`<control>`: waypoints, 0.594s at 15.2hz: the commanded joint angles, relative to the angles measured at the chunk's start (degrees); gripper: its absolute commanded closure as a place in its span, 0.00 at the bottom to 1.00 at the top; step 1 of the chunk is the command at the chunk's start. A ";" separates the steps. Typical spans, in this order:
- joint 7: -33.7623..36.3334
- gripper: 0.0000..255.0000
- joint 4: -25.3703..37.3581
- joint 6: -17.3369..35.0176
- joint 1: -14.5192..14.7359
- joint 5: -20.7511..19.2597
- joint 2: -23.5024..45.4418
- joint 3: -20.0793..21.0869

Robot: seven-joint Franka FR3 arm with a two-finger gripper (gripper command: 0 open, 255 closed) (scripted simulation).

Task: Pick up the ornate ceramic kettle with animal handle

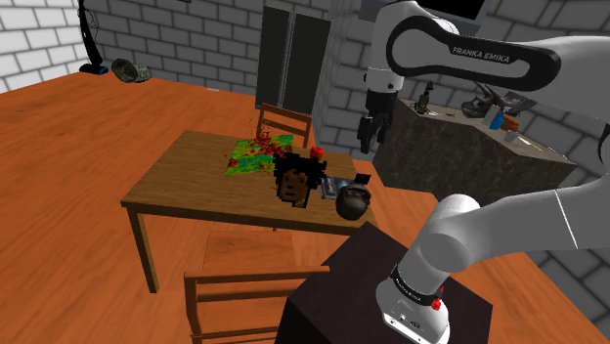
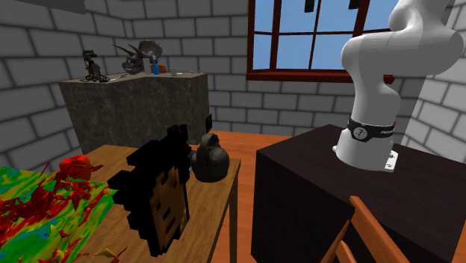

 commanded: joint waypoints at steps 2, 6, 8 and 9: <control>-0.57 0.00 -0.95 1.65 -0.32 -0.63 0.73 -0.82; -2.73 0.00 -4.03 8.43 -1.65 -3.08 4.46 -4.15; -3.78 0.00 -5.14 11.89 -2.33 -4.22 6.83 -5.82; -4.29 0.00 -5.58 13.64 -2.66 -4.76 8.13 -6.66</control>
